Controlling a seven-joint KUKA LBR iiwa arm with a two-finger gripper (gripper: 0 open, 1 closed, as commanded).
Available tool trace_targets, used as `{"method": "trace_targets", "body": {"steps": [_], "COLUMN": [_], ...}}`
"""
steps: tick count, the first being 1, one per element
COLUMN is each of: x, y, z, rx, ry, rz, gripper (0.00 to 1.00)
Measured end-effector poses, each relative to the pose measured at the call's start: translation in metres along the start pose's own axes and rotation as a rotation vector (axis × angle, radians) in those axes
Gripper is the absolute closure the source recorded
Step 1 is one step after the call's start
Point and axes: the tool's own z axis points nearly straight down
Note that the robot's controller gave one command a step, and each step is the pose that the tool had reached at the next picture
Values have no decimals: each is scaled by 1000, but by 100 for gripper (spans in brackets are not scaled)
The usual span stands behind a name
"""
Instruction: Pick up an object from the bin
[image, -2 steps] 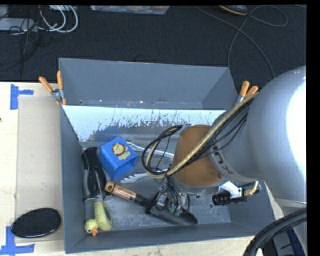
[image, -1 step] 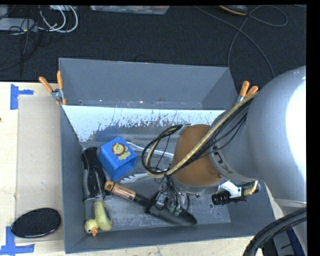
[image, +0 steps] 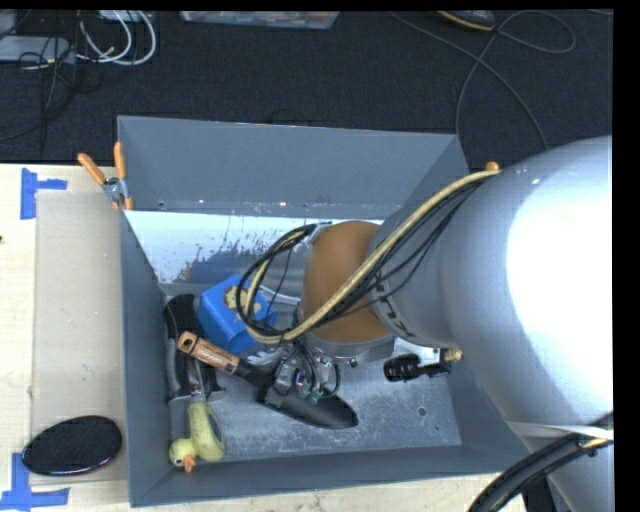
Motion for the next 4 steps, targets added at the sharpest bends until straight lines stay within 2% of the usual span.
{"method": "trace_targets", "body": {"steps": [1, 2, 3, 4], "x": [16, 14, 12, 13], "y": [-42, -38, -45, -42], "z": [0, -14, -55, -51], "rx": [8, 15, 9, 8], "ry": [4, 14, 10, 11], "rz": [36, 20, -233, -330], "gripper": [100, 100, 100, 100]}}
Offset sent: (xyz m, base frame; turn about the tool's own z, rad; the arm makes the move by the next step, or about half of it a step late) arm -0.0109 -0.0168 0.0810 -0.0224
